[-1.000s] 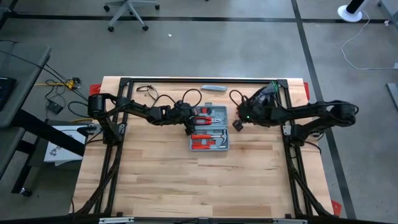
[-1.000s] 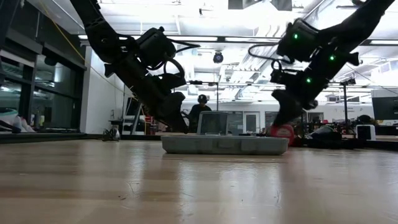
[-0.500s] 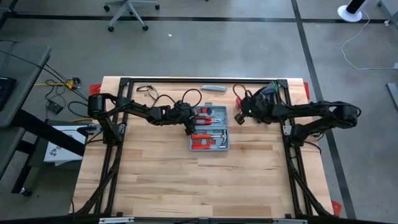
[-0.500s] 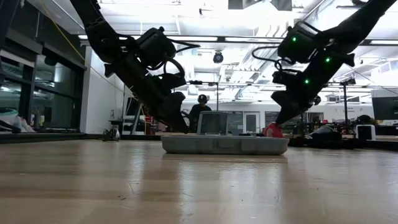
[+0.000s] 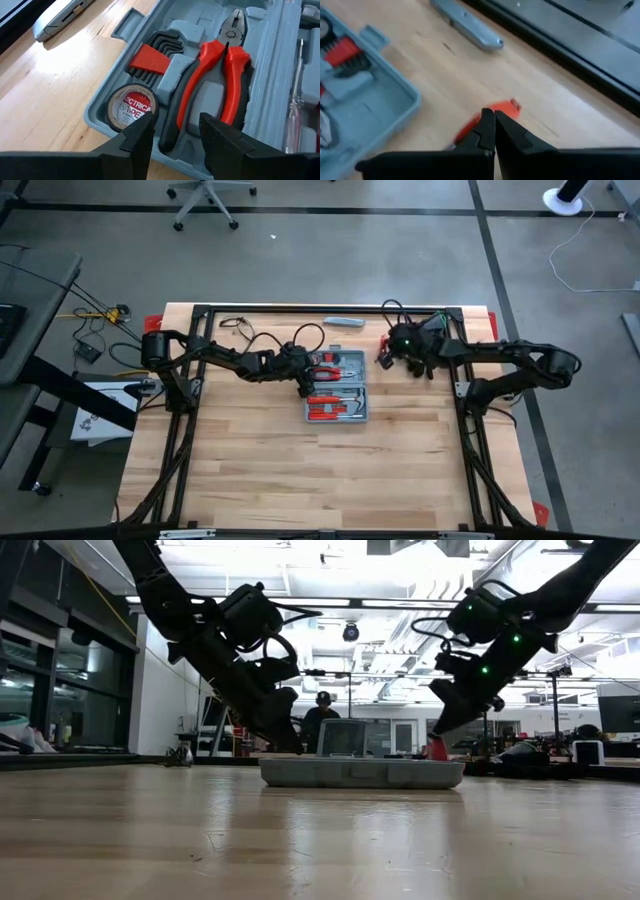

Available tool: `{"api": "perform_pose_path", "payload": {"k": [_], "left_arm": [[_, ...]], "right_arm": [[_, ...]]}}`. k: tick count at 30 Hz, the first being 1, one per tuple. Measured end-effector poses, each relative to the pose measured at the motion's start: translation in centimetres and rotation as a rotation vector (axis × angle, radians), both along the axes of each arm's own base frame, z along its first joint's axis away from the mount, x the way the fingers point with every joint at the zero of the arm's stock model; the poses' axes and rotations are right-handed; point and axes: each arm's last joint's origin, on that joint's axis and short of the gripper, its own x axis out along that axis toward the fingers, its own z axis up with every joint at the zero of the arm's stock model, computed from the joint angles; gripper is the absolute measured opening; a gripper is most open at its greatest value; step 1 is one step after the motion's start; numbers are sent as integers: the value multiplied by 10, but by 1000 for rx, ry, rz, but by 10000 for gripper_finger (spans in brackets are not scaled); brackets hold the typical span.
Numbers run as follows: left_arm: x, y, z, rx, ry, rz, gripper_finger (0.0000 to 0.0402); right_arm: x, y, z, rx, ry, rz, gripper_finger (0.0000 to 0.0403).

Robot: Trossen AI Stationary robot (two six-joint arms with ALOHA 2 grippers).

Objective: Prefit tool cases

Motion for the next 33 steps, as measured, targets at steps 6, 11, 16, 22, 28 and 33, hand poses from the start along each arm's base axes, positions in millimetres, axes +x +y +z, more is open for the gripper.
{"api": "perform_pose_path", "payload": {"k": [6, 11, 16, 22, 28, 33], "left_arm": [[0, 0, 0, 0, 0, 0, 150], [0, 0, 0, 0, 0, 0, 150], [0, 0, 0, 0, 0, 0, 150], [0, 0, 0, 0, 0, 0, 150], [0, 0, 0, 2, 2, -1, 150], [0, 0, 0, 8, 5, -5, 150]], "right_arm": [[-1, -7, 3, -14, -39, 14, 0], [-7, -12, 0, 52, -28, 32, 0], [-13, -14, -3, 99, 13, 34, 0], [-20, -6, -13, 185, 119, 47, 0], [-24, 8, -24, 221, 183, 44, 0], [-26, 24, -42, 210, 64, 38, 0]]}}
